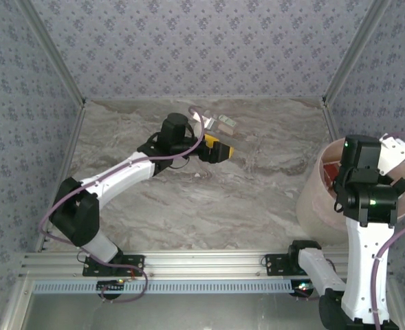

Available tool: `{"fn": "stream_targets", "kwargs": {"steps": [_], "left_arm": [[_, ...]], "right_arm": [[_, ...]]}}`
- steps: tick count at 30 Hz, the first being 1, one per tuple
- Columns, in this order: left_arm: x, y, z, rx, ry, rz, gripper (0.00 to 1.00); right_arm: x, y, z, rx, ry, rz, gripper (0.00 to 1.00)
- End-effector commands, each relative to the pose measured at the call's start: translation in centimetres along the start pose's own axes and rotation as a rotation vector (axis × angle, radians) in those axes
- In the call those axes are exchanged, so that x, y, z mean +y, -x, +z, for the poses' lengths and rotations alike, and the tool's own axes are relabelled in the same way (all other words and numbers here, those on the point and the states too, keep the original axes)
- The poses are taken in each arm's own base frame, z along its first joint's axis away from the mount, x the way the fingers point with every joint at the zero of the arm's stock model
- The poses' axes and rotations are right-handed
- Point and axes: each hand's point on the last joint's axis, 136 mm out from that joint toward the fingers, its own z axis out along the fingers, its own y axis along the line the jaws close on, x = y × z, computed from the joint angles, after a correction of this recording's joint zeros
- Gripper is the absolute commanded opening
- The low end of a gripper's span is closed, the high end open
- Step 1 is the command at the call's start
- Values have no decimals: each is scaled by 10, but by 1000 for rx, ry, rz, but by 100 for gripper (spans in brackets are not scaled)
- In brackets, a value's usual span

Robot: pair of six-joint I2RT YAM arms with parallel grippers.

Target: Put the plastic bottles in the bin

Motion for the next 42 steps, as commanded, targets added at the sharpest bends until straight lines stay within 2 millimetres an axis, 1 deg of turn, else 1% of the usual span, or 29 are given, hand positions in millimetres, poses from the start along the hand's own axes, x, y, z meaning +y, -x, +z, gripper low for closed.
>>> {"fn": "stream_targets", "kwargs": {"steps": [1, 3, 6, 7, 9, 15, 16, 17, 19, 22, 25, 30, 34, 42], "left_arm": [[-4, 14, 2, -9, -21, -3, 98], [-3, 15, 4, -6, -19, -7, 98], [-2, 16, 5, -4, -17, -15, 98], [-2, 16, 5, -2, -18, -18, 98], [-1, 15, 5, 3, -14, -22, 98], [2, 12, 7, 15, -5, -34, 98], [3, 12, 9, 17, -5, -40, 98], [3, 13, 10, 17, -9, -43, 98], [2, 13, 13, 22, -20, -53, 98], [1, 14, 13, 21, -25, -58, 98], [2, 14, 13, 22, -22, -64, 98], [0, 15, 12, 17, -27, -69, 98], [0, 15, 11, 20, -24, -70, 98], [-1, 16, 10, 15, -21, -70, 98]], "right_arm": [[26, 11, -9, -17, 175, -27, 100], [63, 3, -9, 35, 344, -28, 100], [94, -11, -1, 102, 440, -30, 100], [100, -16, 3, 119, 443, -33, 100], [104, -25, 10, 151, 434, -35, 100], [107, -46, 25, 222, 395, -43, 100], [105, -51, 29, 244, 372, -42, 100], [99, -54, 33, 262, 324, -39, 100], [80, -55, 40, 268, 200, -60, 100], [57, -41, 38, 208, 101, -56, 100], [43, -33, 31, 158, 77, -23, 100], [24, -36, 30, 155, -7, -10, 100], [9, -31, 28, 130, -79, -11, 100], [-11, -29, 16, 100, -116, 8, 100]]}}
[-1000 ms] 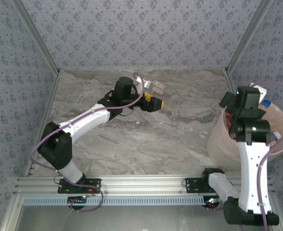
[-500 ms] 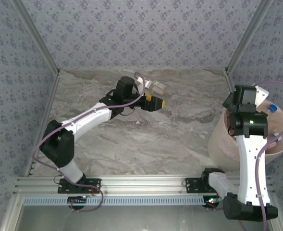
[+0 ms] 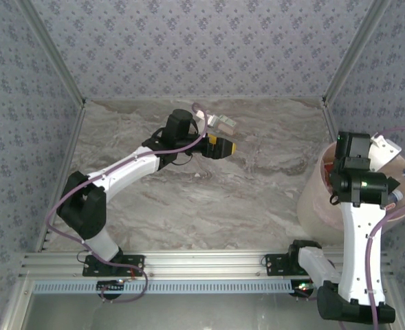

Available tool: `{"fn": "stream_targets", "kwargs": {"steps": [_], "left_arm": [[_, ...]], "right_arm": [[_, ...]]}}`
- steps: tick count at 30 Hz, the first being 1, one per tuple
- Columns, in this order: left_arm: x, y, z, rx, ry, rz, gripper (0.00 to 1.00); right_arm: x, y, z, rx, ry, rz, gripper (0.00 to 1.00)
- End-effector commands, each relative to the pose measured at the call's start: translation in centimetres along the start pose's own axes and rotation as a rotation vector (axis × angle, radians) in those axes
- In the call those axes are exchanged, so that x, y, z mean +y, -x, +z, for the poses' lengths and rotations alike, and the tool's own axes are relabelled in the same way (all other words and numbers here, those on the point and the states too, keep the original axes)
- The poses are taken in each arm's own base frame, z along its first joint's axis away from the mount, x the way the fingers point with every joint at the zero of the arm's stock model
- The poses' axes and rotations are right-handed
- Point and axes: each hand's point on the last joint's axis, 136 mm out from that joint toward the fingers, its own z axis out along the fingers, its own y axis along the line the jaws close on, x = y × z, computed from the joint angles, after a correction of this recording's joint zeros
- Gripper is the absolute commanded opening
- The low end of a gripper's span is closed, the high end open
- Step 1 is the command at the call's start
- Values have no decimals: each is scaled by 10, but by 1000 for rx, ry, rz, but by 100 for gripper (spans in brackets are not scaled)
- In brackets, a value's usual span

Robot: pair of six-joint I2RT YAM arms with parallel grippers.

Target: Put the plastic bottles in the bin

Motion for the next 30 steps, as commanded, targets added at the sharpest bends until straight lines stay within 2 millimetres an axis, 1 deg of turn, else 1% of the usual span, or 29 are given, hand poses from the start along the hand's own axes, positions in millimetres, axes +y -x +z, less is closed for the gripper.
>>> {"fn": "stream_targets", "kwargs": {"steps": [1, 4, 6, 8, 10, 12, 13, 18, 22, 24, 26, 30], "left_arm": [[-13, 15, -4, -27, -33, 15, 98], [-14, 15, -4, -24, -37, 11, 98], [-13, 15, -3, -24, -37, 10, 98], [-14, 15, -2, -23, -40, 7, 98], [-13, 15, -1, -24, -42, 1, 98], [-13, 14, 0, -22, -43, -5, 98], [-13, 14, 0, -22, -43, -5, 98], [-11, 11, -3, -18, -26, 3, 98], [-9, 10, -4, -17, -15, 7, 98], [-9, 10, -3, -18, -17, 5, 98], [-9, 11, -2, -21, -19, 5, 98], [-8, 10, -2, -20, -17, 6, 98]], "right_arm": [[-26, 6, -14, -39, -55, 39, 100], [-34, 10, -26, -55, -22, 55, 100], [-32, 12, -34, -45, 26, 58, 100], [-22, 13, -39, -29, 103, 61, 100], [-2, 10, -39, -11, 206, 55, 100], [12, 4, -35, 14, 254, 62, 100], [14, 1, -30, 20, 246, 68, 100], [13, -18, -3, 69, 132, 20, 100], [12, -27, 3, 94, 122, 35, 100], [15, -31, 3, 116, 148, 55, 100], [18, -38, 7, 153, 163, 84, 100], [15, -55, 16, 207, 139, 99, 100]]}}
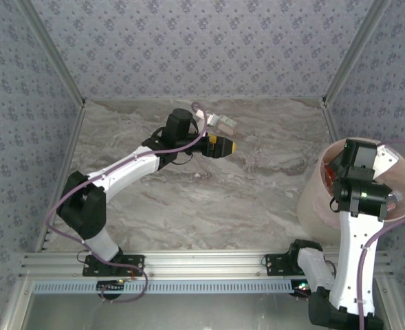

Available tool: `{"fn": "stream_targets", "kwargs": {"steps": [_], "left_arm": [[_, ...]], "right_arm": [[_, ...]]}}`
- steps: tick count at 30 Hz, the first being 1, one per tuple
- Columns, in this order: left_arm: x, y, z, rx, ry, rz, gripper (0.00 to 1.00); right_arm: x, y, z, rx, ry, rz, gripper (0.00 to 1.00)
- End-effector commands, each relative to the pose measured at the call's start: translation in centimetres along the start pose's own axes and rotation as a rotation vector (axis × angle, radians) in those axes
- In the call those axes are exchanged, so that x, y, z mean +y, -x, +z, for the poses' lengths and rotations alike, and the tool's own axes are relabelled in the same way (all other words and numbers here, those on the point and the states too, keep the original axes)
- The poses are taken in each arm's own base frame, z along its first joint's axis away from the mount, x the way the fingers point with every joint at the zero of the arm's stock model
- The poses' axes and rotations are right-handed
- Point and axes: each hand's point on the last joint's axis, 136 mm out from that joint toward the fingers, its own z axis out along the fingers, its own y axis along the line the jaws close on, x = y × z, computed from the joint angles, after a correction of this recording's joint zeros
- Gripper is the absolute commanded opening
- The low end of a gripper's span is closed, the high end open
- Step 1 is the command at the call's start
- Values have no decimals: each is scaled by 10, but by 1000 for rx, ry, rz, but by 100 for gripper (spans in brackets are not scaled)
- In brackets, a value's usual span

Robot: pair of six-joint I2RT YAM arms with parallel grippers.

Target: Put the plastic bottles in the bin

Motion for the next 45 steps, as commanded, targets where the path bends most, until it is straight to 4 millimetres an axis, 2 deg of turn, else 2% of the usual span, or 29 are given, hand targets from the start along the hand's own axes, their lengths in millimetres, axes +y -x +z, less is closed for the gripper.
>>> {"fn": "stream_targets", "kwargs": {"steps": [1, 3, 5, 9, 10, 11, 15, 21, 24, 28, 34, 38, 40, 43, 45], "left_arm": [[-6, 7, -2, -15, -15, 25, 98], [-6, 6, -1, -13, -12, 28, 98], [-5, 6, -1, -12, -9, 33, 98], [0, 9, -3, -23, 21, 39, 98], [3, 11, -4, -29, 41, 37, 98], [8, 12, -5, -34, 66, 32, 98], [24, 17, -10, -53, 149, 9, 98], [50, 19, -22, -96, 285, -32, 98], [67, 20, -31, -125, 363, -70, 98], [90, 21, -41, -166, 440, -142, 98], [120, 21, -57, -221, 540, -251, 98], [145, 13, -51, -190, 629, -374, 98], [156, 9, -42, -178, 651, -440, 98], [174, 5, -31, -182, 697, -545, 98], [182, 4, -26, -175, 722, -577, 98]], "right_arm": [[-4, -31, 13, 121, -18, 16, 100], [-4, -32, 14, 127, -10, 37, 100], [-4, -42, 21, 156, -2, 47, 100], [7, -37, 20, 161, 64, 67, 100], [9, -33, 19, 153, 75, 56, 100], [13, -14, 10, 99, 103, 65, 100], [23, 15, -15, 40, 181, 81, 100], [54, 36, -48, -23, 368, 46, 100], [78, 41, -61, -53, 472, -1, 100], [121, 45, -78, -98, 622, -76, 100], [204, 25, -101, -156, 840, -297, 100], [253, 4, -121, -229, 987, -420, 100], [267, -5, -125, -252, 1025, -452, 100], [278, -15, -120, -251, 1043, -451, 100], [285, -31, -119, -218, 1090, -475, 100]]}}
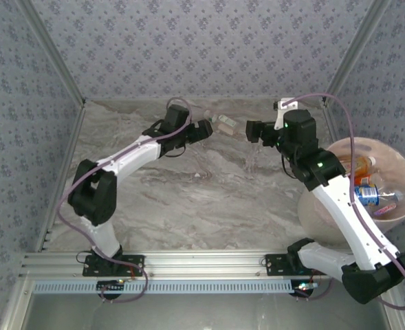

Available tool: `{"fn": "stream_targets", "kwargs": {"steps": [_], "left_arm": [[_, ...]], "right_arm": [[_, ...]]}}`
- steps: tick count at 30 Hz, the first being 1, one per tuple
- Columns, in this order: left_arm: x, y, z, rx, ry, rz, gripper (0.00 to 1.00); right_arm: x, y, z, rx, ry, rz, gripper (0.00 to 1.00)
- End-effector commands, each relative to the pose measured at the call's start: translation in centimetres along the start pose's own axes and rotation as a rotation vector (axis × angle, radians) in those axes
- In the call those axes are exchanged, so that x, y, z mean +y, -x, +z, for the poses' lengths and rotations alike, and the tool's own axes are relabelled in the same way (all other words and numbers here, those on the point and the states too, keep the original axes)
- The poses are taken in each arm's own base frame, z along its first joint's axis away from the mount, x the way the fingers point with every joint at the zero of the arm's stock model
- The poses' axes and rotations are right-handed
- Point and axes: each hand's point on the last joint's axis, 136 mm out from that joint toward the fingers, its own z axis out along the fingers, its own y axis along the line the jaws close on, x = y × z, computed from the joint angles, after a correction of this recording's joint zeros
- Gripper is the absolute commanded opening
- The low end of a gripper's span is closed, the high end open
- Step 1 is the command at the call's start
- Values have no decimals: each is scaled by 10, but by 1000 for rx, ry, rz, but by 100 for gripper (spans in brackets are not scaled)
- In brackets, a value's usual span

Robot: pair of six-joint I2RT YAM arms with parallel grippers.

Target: Put the plastic bottles in the bin

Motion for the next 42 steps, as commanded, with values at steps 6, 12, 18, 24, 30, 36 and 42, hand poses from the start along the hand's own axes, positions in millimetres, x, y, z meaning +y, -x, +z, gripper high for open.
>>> {"fn": "stream_targets", "kwargs": {"steps": [6, 12, 18, 24, 30, 36, 42], "left_arm": [[36, -1, 1, -25, 183, -132, 98], [74, -3, -25, -70, 262, -183, 98], [103, -6, -42, -76, 309, -205, 98], [123, -3, -52, -89, 344, -224, 98], [138, -2, -57, -96, 376, -236, 98], [147, 0, -59, -95, 402, -240, 98], [154, 2, -61, -101, 421, -244, 98]], "right_arm": [[30, -22, 59, 79, 168, -119, 100], [27, -58, 143, 274, 219, -178, 100], [16, -93, 214, 434, 244, -301, 100], [-3, -136, 271, 635, 295, -337, 100], [0, -149, 311, 638, 324, -352, 100], [14, -176, 338, 684, 368, -334, 100], [34, -185, 345, 682, 402, -390, 100]]}}
